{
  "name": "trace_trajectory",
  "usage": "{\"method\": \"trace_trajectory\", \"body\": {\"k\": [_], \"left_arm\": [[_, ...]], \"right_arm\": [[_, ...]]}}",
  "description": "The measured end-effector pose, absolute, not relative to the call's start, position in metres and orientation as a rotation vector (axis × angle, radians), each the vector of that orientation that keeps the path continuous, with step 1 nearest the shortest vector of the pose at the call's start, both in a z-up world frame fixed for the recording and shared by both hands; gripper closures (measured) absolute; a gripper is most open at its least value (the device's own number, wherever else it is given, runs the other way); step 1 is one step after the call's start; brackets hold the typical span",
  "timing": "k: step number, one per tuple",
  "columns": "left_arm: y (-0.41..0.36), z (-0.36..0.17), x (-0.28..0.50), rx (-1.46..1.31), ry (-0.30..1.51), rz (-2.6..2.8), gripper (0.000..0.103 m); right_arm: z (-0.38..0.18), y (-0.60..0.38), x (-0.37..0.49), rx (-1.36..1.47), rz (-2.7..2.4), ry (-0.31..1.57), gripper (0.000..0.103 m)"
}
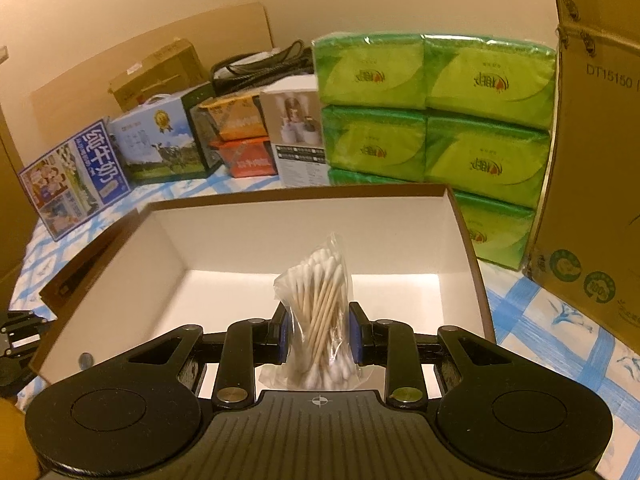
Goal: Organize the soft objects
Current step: 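Open the left tool to drop the red packet while the right tool drops the swab bag into the box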
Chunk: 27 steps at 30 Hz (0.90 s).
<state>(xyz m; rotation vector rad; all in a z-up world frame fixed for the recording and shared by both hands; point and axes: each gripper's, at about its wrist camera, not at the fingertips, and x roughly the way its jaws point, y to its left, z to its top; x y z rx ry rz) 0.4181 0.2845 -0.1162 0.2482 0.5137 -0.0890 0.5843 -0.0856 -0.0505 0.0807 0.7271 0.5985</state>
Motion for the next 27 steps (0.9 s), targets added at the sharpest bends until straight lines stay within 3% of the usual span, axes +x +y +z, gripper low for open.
{"method": "trace_trajectory", "body": {"k": [10, 18, 27], "left_arm": [[0.292, -0.057, 0.386, 0.255, 0.439, -0.061, 0.103], [0.275, -0.001, 0.406, 0.292, 0.35, -0.187, 0.103], [0.24, 0.0, 0.457, 0.321, 0.358, -0.37, 0.099]], "right_arm": [[-0.028, -0.088, 0.566, 0.089, 0.629, 0.706, 0.074], [-0.005, -0.09, 0.558, 0.093, 0.643, 0.674, 0.074], [0.001, -0.094, 0.561, 0.089, 0.642, 0.657, 0.074]]}}
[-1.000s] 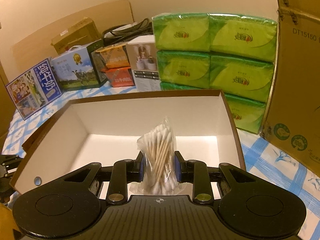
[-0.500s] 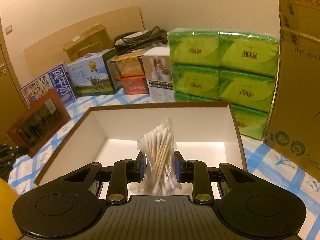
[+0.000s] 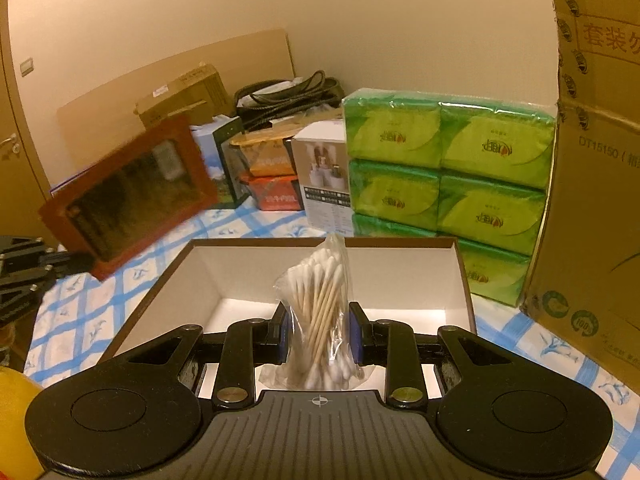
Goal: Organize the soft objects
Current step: 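Open the left tool to drop the red packet while the right tool drops the swab bag into the box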
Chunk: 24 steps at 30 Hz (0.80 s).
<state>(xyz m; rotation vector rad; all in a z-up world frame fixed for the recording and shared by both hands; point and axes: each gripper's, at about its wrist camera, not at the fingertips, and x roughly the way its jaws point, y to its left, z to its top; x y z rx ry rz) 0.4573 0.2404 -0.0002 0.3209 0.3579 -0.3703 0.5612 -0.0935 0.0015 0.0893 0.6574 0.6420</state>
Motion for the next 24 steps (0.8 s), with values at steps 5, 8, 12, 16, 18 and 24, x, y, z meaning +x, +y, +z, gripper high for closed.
{"method": "trace_trajectory", "body": {"k": [5, 8, 12, 16, 18, 24], "left_arm": [[0.235, -0.011, 0.475, 0.302, 0.408, -0.423, 0.087], [0.236, -0.015, 0.478, 0.295, 0.432, -0.408, 0.086], [0.246, -0.017, 0.479, 0.252, 0.462, -0.365, 0.084], [0.251, -0.019, 0.479, 0.237, 0.493, -0.335, 0.083], [0.252, -0.02, 0.477, 0.24, 0.502, -0.317, 0.082], [0.258, -0.017, 0.467, 0.193, 0.533, -0.276, 0.075]], "right_arm": [[-0.003, -0.094, 0.564, 0.079, 0.642, 0.669, 0.074], [-0.005, -0.092, 0.567, 0.064, 0.64, 0.673, 0.074], [-0.009, -0.086, 0.572, 0.052, 0.645, 0.683, 0.074], [-0.01, -0.075, 0.575, 0.026, 0.646, 0.678, 0.073], [-0.009, -0.069, 0.578, 0.016, 0.632, 0.672, 0.063], [-0.002, -0.064, 0.577, -0.006, 0.602, 0.608, 0.031]]}}
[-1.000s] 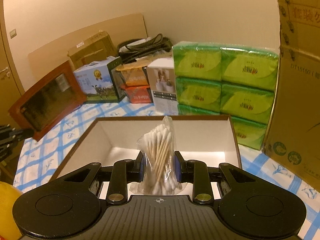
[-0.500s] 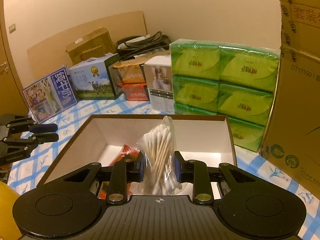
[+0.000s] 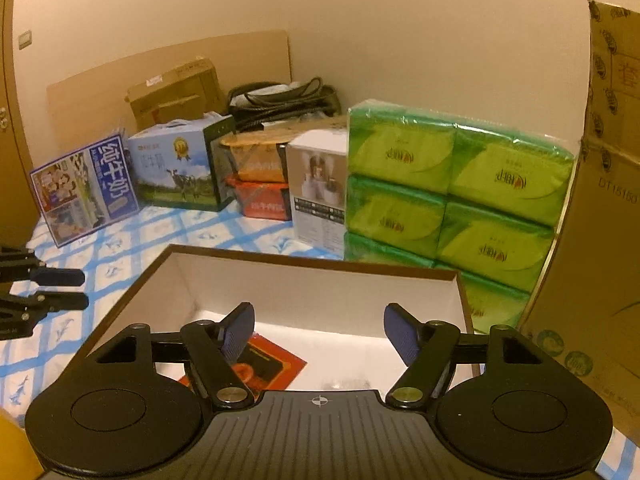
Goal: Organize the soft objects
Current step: 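Open the left tool to drop the red packet while the right tool drops the swab bag into the box, then move the right tool to the white cloth while the left tool moves to the cream hair tie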
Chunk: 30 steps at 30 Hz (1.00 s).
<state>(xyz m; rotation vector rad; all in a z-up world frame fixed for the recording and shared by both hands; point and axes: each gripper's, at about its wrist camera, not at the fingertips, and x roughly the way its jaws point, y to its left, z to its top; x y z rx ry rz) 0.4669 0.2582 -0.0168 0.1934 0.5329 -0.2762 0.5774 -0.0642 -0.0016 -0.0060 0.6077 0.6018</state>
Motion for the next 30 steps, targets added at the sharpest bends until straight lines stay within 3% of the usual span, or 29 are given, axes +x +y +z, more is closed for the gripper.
{"method": "trace_trajectory", "body": {"k": [11, 30], "left_arm": [[0.253, 0.006, 0.405, 0.154, 0.625, -0.154, 0.073], [0.213, 0.026, 0.251, 0.041, 0.723, -0.028, 0.07]], "right_arm": [[0.007, -0.095, 0.535, 0.019, 0.62, 0.689, 0.031], [0.021, -0.17, 0.37, 0.004, 0.635, 0.741, 0.031]]}}
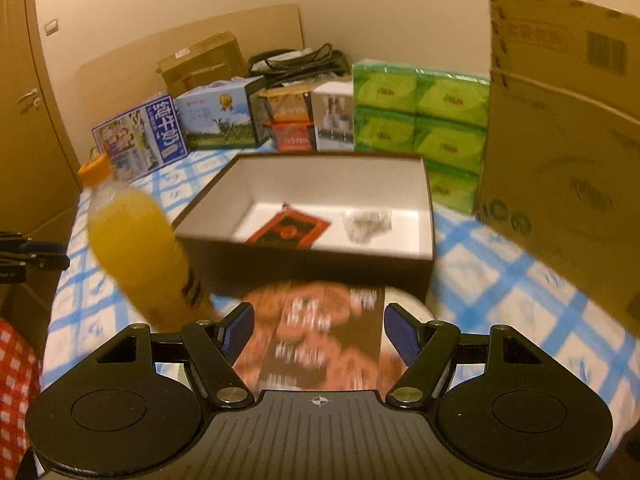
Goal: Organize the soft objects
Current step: 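Move the right tool to the white cloth while the left tool moves to the cream hair tie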
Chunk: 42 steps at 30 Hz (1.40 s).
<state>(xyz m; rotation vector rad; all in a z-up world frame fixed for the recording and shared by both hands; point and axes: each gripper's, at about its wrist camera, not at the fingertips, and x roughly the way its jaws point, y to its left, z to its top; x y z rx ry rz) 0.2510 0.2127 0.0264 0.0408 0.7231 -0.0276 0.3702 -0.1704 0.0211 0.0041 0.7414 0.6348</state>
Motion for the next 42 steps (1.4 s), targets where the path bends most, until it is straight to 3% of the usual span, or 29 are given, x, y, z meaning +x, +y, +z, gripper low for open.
{"method": "trace_trajectory", "body": {"k": [14, 30, 35, 42], "left_arm": [[0.172, -0.001, 0.189, -0.014, 0.802, 0.026, 0.069], [0.145, -0.047, 0.185, -0.035, 0.906, 0.057, 0.069], [0.139, -0.055, 0.19, -0.021, 0.923, 0.057, 0.069], [0.142, -0.062, 0.194, -0.043, 0.931, 0.052, 0.069]], "right_arm": [[-0.021, -0.198, 0.289, 0.075, 0.654, 0.898, 0.031], [-0.074, -0.178, 0.29, 0.069, 0.627, 0.965, 0.032], [-0.086, -0.168, 0.297, 0.067, 0.634, 0.976, 0.042], [-0.102, -0.159, 0.307, 0.061, 0.631, 0.993, 0.046]]}}
